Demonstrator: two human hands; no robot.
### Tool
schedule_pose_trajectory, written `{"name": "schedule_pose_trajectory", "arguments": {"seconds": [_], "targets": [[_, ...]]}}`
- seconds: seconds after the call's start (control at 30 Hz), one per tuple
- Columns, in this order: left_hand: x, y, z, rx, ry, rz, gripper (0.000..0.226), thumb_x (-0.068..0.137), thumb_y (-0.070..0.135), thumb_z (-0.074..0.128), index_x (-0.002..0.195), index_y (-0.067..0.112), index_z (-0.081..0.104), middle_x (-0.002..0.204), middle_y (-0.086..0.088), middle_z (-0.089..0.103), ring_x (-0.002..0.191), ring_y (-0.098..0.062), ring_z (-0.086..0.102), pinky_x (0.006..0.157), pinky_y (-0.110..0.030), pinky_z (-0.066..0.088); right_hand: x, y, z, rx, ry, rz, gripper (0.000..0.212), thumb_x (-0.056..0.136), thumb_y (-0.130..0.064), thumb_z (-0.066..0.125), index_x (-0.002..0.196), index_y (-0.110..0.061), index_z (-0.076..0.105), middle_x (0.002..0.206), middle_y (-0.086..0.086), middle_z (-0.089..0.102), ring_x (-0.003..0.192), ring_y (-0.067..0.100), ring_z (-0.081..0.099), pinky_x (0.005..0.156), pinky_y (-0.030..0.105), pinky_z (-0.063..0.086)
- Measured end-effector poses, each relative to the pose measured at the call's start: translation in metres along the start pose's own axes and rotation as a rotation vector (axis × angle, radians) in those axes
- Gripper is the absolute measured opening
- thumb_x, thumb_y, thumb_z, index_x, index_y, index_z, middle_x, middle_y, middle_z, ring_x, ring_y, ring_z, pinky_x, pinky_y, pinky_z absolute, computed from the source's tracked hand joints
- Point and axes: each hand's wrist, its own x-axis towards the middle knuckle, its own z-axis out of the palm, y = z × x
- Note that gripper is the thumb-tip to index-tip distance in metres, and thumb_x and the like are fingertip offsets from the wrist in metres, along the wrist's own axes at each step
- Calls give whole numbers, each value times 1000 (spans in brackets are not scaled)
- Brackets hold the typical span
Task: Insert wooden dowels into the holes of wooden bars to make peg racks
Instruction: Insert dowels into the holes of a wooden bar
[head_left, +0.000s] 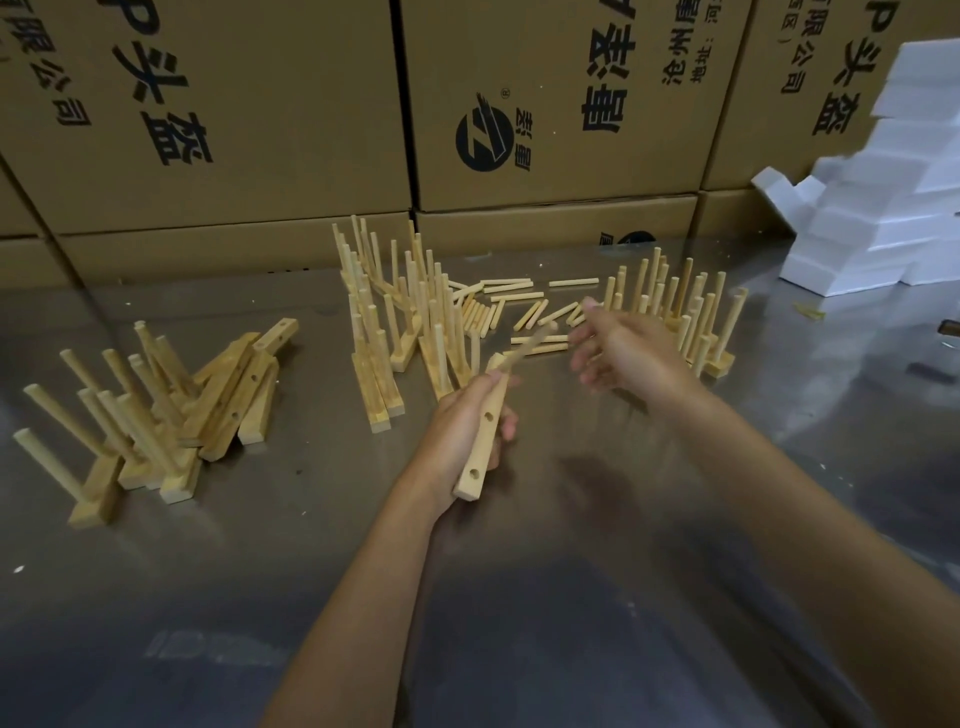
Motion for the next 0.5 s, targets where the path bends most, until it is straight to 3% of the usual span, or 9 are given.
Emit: {"name": "schedule_pose_trajectory", "arguments": {"seconds": [0.1,0.2,0.33,0.5], "targets": [[4,1,-1,-85,-35,-24,56,105,45,29,105,7,71,53,-2,45,39,-11,34,37,-20,29,30,18,13,-392,104,-114,20,98,-12,49,101,-15,69,104,3,70,97,20,63,77,29,50],[4,1,-2,-76,-72,-29,61,105,45,25,89,7,71,51,-2,44,39,-11,34,37,-19,29,53,28,34,-746,-7,-208,39,93,-4,46,127,-12,65,122,15,65,119,31,56,100,34,46],[4,4,-5,-111,-109,-53,60,104,45,26,88,6,69,51,-1,42,38,-9,33,36,-17,28,68,36,53,-952,-42,-254,25,94,-12,52,114,-11,67,121,16,58,116,31,53,100,39,45],[2,5,-4,-95,-97,-75,59,103,46,28,86,7,69,52,0,42,38,-9,34,36,-16,27,52,46,50,-1117,-24,-455,16,91,-11,56,106,-12,59,114,10,59,115,27,47,94,37,39]]}}
